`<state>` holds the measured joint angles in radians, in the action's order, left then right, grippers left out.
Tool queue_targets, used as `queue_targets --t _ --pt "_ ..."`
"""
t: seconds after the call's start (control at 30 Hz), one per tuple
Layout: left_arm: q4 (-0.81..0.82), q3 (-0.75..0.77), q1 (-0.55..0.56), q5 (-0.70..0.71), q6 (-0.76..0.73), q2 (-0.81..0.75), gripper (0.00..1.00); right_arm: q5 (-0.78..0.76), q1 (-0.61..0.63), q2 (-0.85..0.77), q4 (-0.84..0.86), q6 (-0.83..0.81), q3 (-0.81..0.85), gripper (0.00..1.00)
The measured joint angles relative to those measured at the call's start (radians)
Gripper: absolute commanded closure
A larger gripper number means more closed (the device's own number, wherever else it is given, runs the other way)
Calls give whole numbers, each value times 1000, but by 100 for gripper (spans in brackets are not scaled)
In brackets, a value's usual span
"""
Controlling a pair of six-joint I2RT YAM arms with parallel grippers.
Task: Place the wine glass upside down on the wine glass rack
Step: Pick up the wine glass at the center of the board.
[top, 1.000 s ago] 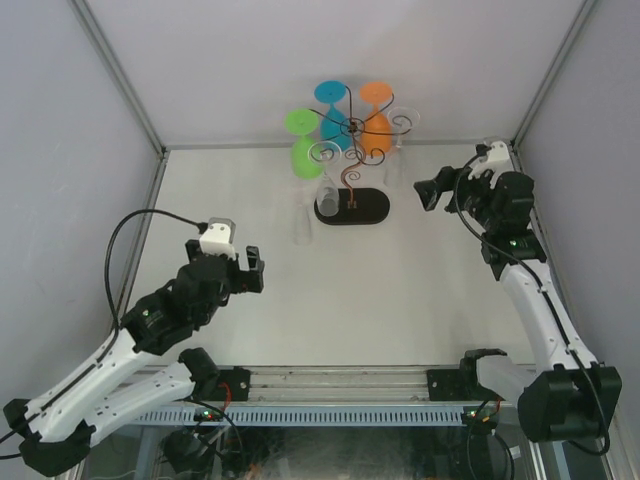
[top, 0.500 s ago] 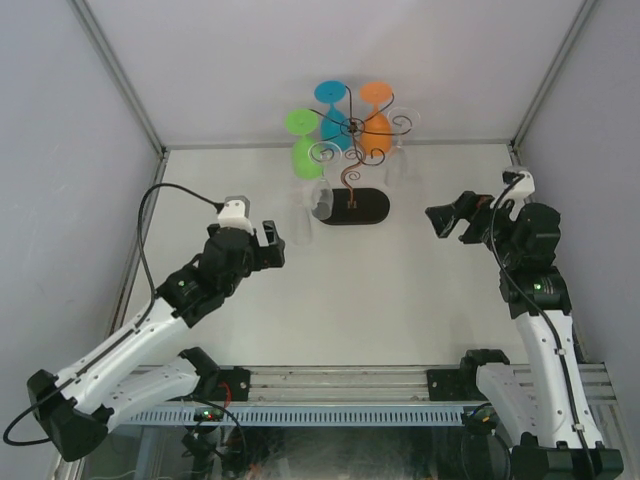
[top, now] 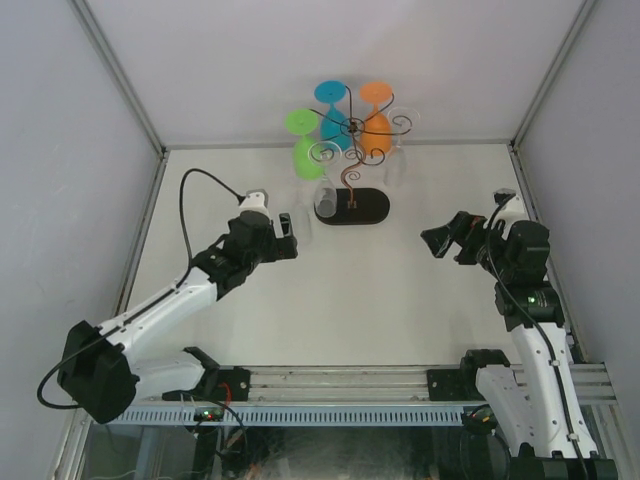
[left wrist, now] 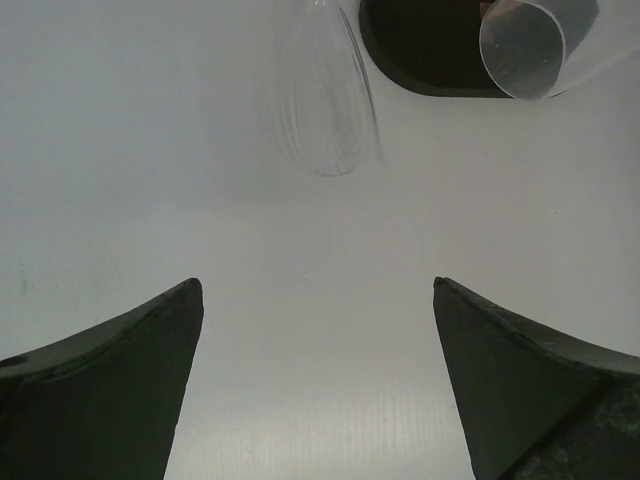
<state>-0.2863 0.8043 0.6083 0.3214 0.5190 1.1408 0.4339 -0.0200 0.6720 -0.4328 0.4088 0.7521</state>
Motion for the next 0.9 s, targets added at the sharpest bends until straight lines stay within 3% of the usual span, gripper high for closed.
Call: queue_targets --t 0.4,0.9 --pt "126 11 -80 -153 39 213 0 22 0 -2 -13 12 -14 1" --pt "222 192 -172 -244 47 454 2 46 0 -2 -14 22 -21 1"
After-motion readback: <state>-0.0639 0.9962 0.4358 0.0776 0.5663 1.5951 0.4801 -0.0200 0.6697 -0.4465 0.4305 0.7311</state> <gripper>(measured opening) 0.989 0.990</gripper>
